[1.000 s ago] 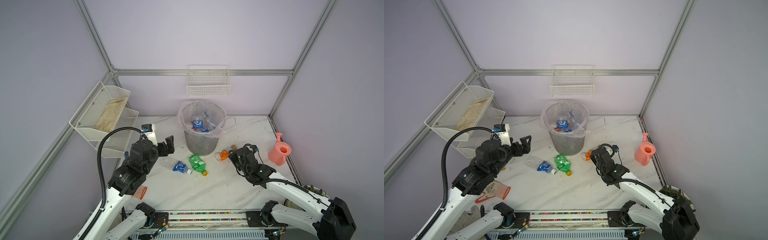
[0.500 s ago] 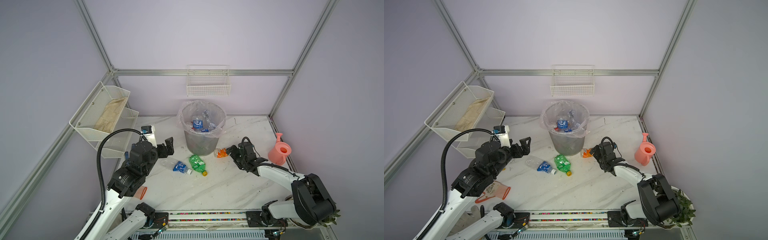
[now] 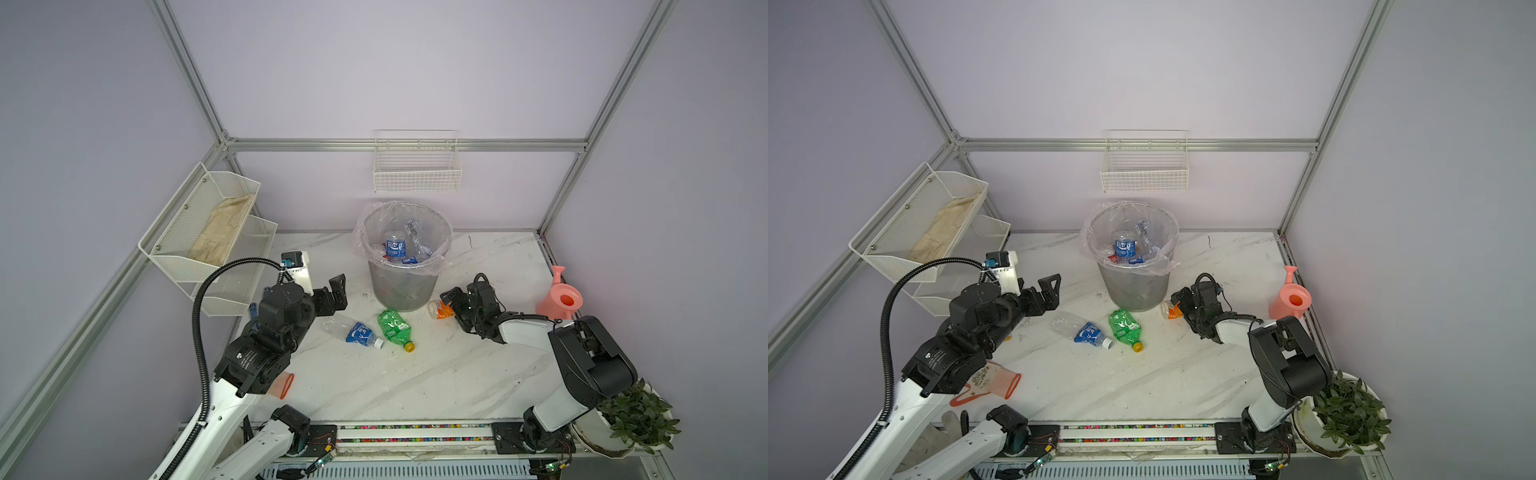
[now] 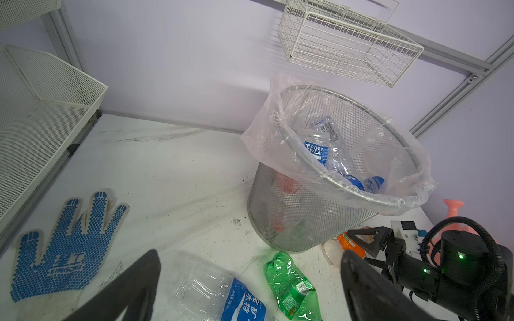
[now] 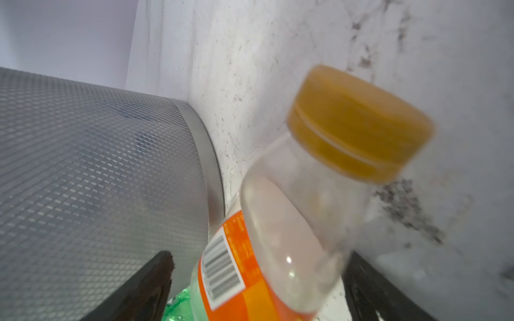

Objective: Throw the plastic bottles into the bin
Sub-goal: 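Lift the orange-label bottle with the right gripper toward the wastebasket, then raise the orange-label bottle over the wastebasket and open the right gripper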

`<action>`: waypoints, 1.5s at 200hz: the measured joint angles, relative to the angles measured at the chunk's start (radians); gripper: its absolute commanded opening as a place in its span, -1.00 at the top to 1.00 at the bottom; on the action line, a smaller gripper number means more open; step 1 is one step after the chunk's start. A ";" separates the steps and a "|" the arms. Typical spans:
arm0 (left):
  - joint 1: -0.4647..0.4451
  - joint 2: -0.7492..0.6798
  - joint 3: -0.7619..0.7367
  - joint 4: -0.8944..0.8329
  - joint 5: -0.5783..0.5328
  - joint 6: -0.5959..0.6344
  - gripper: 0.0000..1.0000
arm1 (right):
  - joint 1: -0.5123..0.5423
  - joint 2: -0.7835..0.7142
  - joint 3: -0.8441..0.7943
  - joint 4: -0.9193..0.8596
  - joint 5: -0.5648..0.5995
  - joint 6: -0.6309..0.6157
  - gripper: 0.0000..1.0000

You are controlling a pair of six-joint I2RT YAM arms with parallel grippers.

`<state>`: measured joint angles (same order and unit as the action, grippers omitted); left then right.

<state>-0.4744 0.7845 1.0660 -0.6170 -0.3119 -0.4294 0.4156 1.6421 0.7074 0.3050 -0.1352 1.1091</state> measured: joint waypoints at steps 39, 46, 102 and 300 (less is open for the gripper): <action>0.003 -0.013 0.000 -0.005 -0.007 0.002 -0.98 | 0.000 0.096 0.111 -0.038 0.013 0.014 -0.56; 0.003 -0.016 0.000 -0.005 -0.008 0.002 -0.97 | 0.000 0.108 0.122 -0.041 0.015 0.016 -0.42; 0.003 -0.028 0.000 -0.015 -0.013 0.002 -0.98 | -0.001 0.134 0.108 -0.032 0.013 0.033 0.62; 0.016 0.004 -0.187 0.059 0.039 -0.077 -0.97 | 0.000 -0.509 0.292 -0.461 0.348 -0.257 1.00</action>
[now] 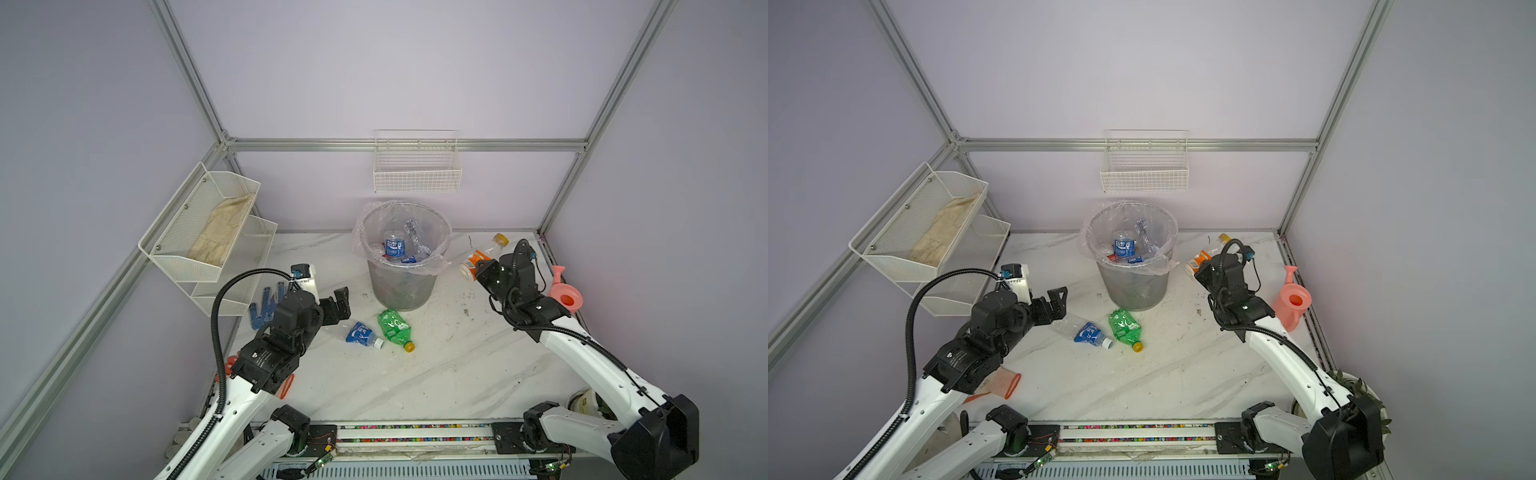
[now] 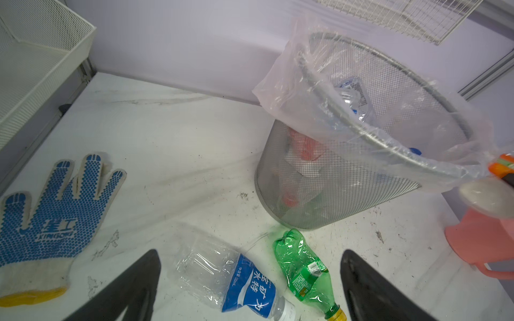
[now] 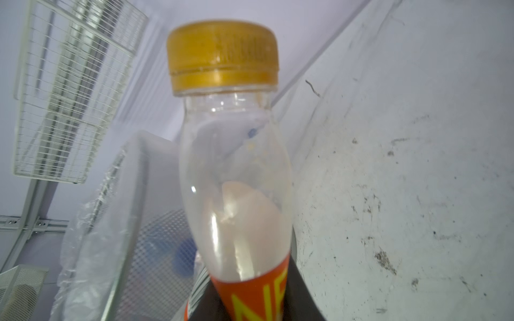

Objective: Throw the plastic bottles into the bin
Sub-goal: 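Raise the orange-label bottle over the wastebasket and open the right gripper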

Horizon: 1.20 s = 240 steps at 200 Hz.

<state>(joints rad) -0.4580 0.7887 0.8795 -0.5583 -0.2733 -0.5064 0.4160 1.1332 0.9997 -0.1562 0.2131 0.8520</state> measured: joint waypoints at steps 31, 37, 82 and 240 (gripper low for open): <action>0.006 0.039 -0.053 0.039 0.041 -0.049 -0.96 | 0.000 -0.106 0.046 0.040 -0.030 -0.138 1.00; 0.007 0.045 -0.061 0.046 0.046 -0.057 -0.96 | 0.001 -0.121 0.060 0.045 -0.039 -0.163 1.00; 0.031 0.092 -0.095 0.072 0.085 -0.116 -0.96 | 0.001 -0.124 0.251 0.058 -0.122 -0.305 1.00; 0.085 0.141 -0.159 0.124 0.180 -0.197 -0.91 | 0.005 0.175 0.872 0.000 -0.326 -0.489 1.00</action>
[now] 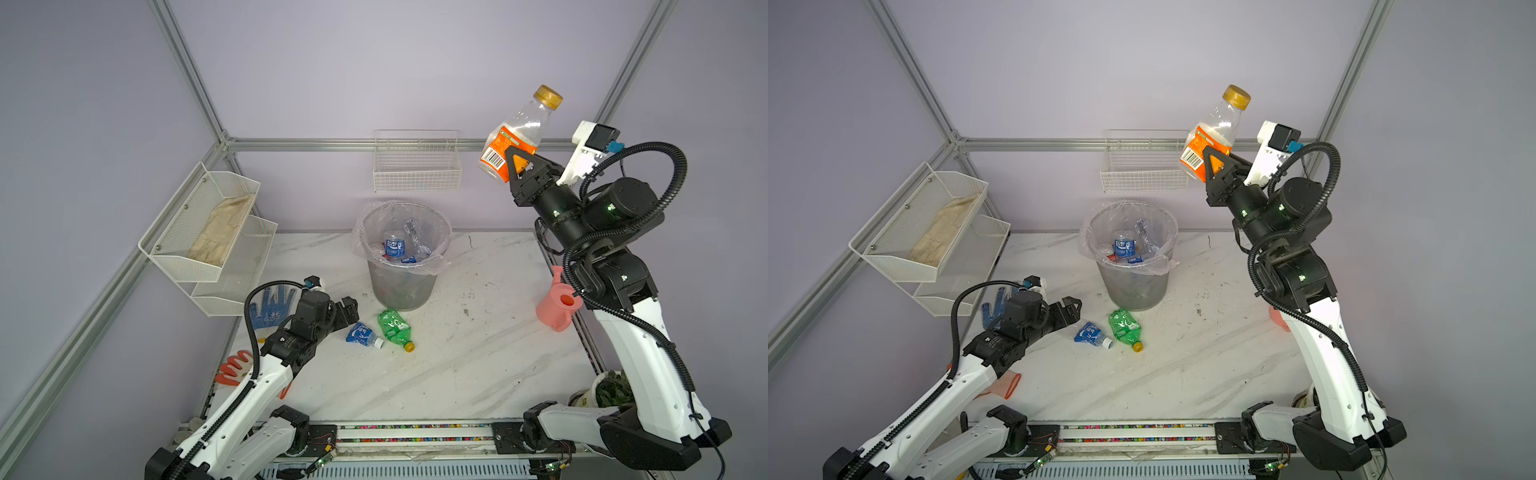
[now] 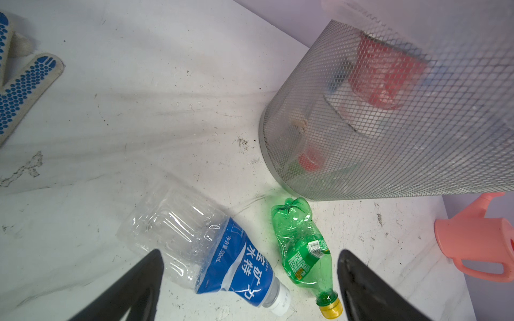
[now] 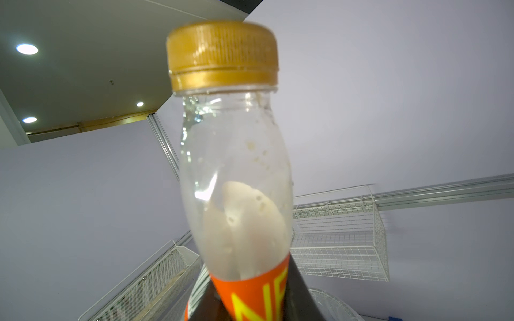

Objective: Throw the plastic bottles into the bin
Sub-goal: 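Raise the orange-label bottle over the wastebasket and open the right gripper, then grasp the blue-label water bottle with the left gripper while the right gripper hovers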

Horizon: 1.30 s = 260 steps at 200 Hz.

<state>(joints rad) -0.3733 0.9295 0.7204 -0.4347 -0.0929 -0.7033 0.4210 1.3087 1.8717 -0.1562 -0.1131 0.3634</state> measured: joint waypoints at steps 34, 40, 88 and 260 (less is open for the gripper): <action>0.000 0.000 0.000 0.000 0.008 0.000 -0.90 | 0.017 0.098 0.092 -0.039 -0.008 -0.013 1.00; 0.000 0.000 0.000 0.000 0.010 0.000 -0.90 | 0.027 0.125 0.116 -0.052 -0.007 -0.018 1.00; 0.000 0.000 0.000 -0.001 0.013 0.000 -0.89 | 0.145 0.443 0.389 -0.268 0.024 -0.080 0.35; 0.000 0.085 0.000 -0.093 0.045 -0.039 -1.00 | 0.162 0.195 0.100 -0.326 0.198 -0.092 -0.95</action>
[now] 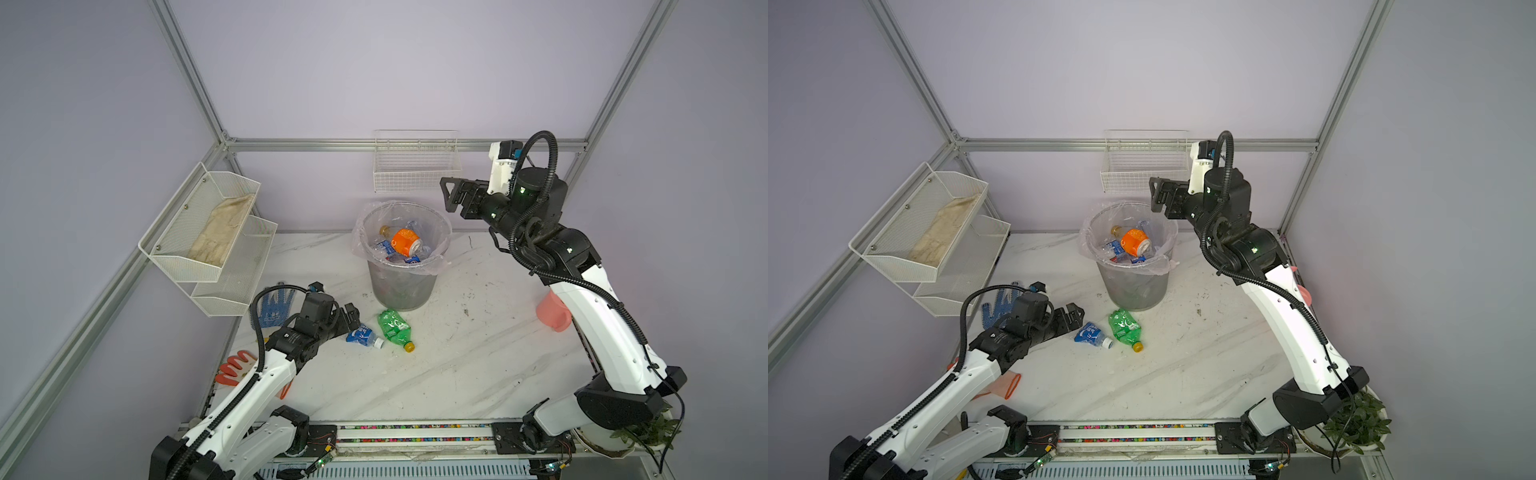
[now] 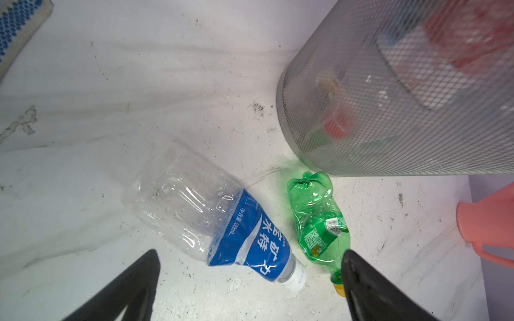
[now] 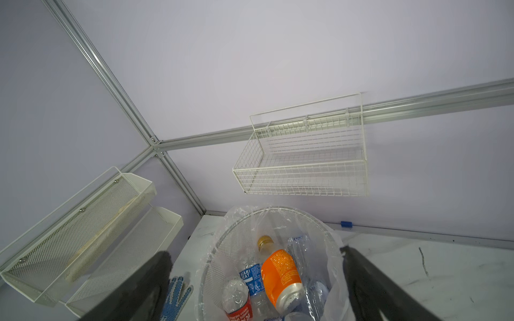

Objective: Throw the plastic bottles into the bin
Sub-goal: 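Grasp the blue-label water bottle with the left gripper while the right gripper hovers, then lift the blue-label water bottle with the left gripper over the wastebasket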

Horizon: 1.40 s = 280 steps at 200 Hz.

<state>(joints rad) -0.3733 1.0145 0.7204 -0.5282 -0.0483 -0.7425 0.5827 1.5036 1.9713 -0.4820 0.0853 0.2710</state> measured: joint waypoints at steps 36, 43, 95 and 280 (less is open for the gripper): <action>0.000 0.083 0.000 -0.021 0.018 -0.064 -1.00 | 0.000 -0.006 -0.077 -0.001 0.012 0.008 -0.95; 0.000 0.090 0.000 -0.020 0.021 -0.078 -0.99 | 0.000 -0.012 -0.092 -0.001 0.016 0.009 -0.95; 0.007 0.090 -0.073 0.008 0.036 -0.202 -1.00 | 0.000 -0.066 -0.179 0.001 0.035 0.016 -0.95; 0.072 0.289 -0.150 0.395 0.135 -0.283 0.71 | -0.034 -0.226 -0.385 0.016 0.076 0.039 -0.95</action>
<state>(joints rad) -0.3012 1.3033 0.5701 -0.1329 0.0872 -1.0260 0.5484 1.2774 1.5860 -0.4660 0.1608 0.3099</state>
